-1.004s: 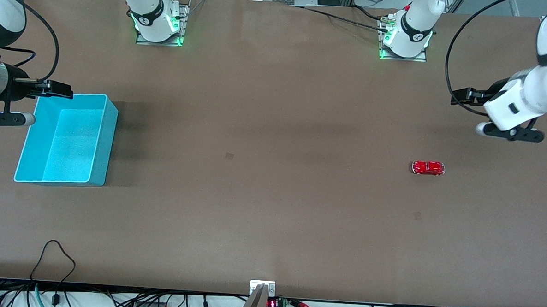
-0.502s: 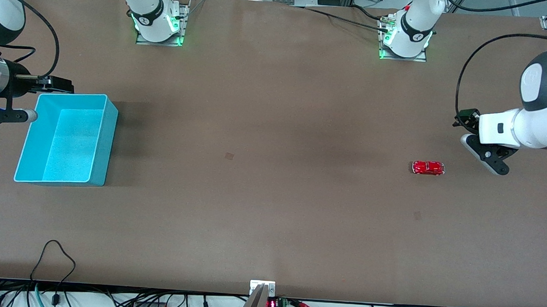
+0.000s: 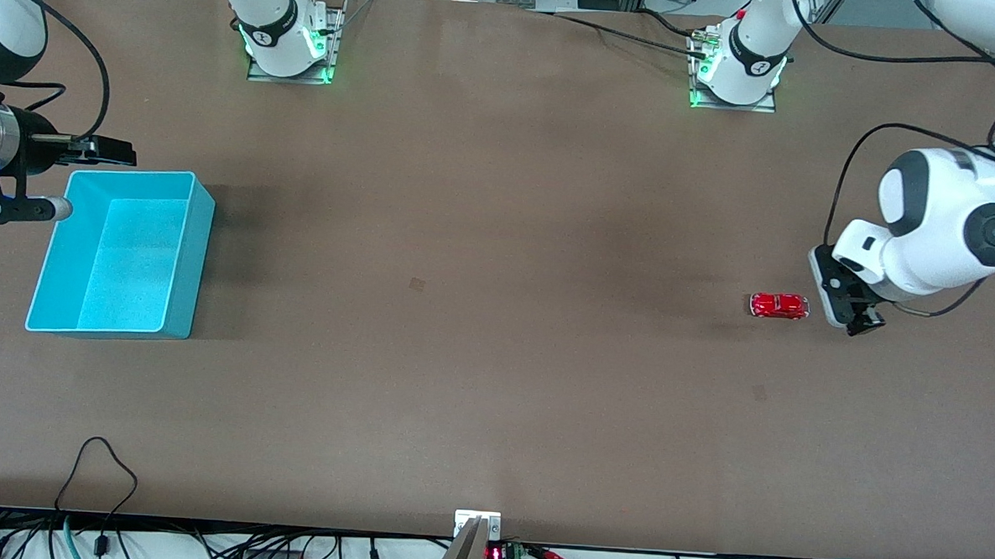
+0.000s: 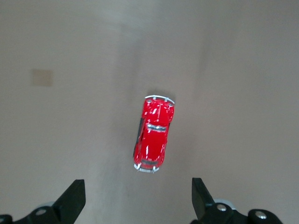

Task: Wind red beetle toy and store in blue box
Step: 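Lower the left gripper and grasp the red toy car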

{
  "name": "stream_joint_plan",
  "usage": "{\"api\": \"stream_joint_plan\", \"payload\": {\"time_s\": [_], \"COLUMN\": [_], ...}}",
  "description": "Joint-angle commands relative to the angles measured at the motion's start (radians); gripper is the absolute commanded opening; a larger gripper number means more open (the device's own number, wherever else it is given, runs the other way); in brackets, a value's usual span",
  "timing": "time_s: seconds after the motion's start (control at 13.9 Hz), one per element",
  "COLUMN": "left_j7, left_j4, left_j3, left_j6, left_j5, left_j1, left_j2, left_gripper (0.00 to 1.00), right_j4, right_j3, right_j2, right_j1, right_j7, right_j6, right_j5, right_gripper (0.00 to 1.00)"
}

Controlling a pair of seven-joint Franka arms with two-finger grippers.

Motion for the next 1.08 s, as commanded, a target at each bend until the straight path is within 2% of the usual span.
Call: {"api": "stream_joint_plan", "payload": {"time_s": [0.0,0.29,0.57,0.79,0.86,1.0], "left_j7": [0.067,0.162,0.162,0.180,0.182,0.182], "left_j4": [-0.068,-0.084,-0.093,-0.116,-0.119,-0.119], "left_j3": [-0.005,-0.007,-0.008,-0.008,-0.008,-0.008], "left_j6": [0.089,0.203,0.238,0.299,0.306,0.304], "left_j5": [0.019,0.017,0.019,0.017,0.017,0.017], "left_j1": [0.001,0.007,-0.001,-0.001,-0.001,-0.004], "left_j2": [0.012,0.078,0.113,0.131,0.136,0.142], "left_gripper": [1.00,1.00,0.86,0.80,0.71,0.32], "right_j4": [-0.001,-0.002,0.001,0.001,0.001,0.001], "right_j3": [0.000,0.000,0.000,0.000,0.000,0.000], "right_j2": [-0.003,-0.003,-0.003,0.000,0.000,0.000], "right_j1": [0.004,0.004,0.016,0.012,0.012,0.012], "right_j7": [-0.005,-0.007,-0.005,-0.008,-0.007,-0.008], "right_j6": [-0.009,-0.009,-0.009,-0.009,-0.012,-0.014], "right_j5": [-0.010,-0.018,-0.019,-0.019,-0.019,-0.018], "right_gripper": [1.00,1.00,1.00,1.00,1.00,1.00]}}
